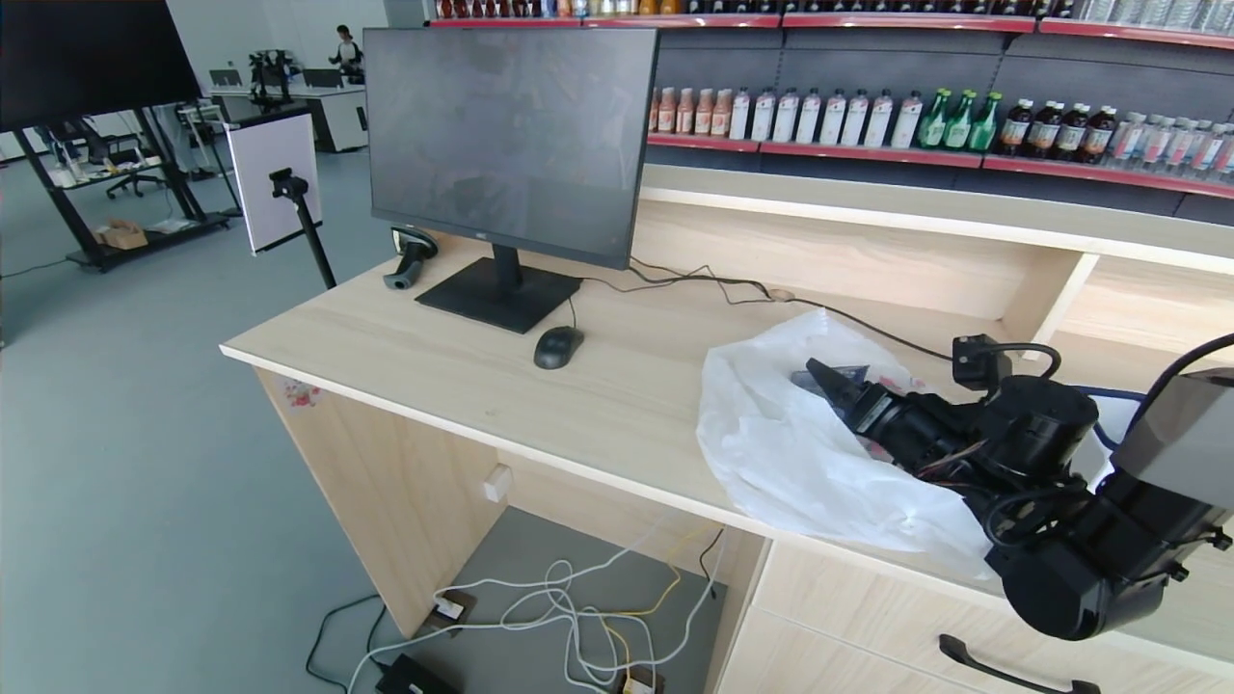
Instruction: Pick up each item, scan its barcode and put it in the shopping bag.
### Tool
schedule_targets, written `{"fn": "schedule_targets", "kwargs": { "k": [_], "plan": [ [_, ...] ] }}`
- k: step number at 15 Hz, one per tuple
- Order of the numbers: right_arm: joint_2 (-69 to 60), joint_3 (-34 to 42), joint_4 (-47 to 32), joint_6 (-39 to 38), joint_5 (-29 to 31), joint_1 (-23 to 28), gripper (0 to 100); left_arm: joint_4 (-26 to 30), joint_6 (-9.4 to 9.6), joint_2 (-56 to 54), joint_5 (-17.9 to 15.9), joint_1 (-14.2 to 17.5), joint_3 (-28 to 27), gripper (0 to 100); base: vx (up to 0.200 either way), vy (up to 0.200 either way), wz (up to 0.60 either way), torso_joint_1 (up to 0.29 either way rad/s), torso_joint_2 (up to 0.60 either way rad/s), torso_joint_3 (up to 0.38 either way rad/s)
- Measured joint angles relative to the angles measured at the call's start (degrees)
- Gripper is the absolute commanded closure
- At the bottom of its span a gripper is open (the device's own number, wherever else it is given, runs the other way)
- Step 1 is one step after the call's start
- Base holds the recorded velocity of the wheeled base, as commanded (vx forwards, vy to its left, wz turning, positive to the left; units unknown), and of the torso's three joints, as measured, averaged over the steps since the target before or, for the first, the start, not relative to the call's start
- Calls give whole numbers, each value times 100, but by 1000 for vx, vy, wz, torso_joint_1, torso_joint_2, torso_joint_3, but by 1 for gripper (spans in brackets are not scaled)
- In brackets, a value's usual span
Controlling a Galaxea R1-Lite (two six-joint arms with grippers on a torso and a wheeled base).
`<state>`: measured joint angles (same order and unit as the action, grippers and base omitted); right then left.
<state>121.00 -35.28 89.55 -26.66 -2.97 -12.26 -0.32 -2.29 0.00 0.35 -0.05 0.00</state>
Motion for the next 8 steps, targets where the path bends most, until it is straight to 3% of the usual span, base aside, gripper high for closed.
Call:
{"fn": "schedule_targets", "kwargs": {
  "k": [4, 8],
  "plan": [
    [-221, -107, 24, 258, -2, 141, 0, -1, 2, 0, -2, -6, 0, 0, 0, 0, 0, 0, 0, 0],
    [-753, -112, 39, 986, -41, 375, 0, 0, 2, 0, -2, -5, 0, 0, 0, 0, 0, 0, 0, 0]
  ]
}}
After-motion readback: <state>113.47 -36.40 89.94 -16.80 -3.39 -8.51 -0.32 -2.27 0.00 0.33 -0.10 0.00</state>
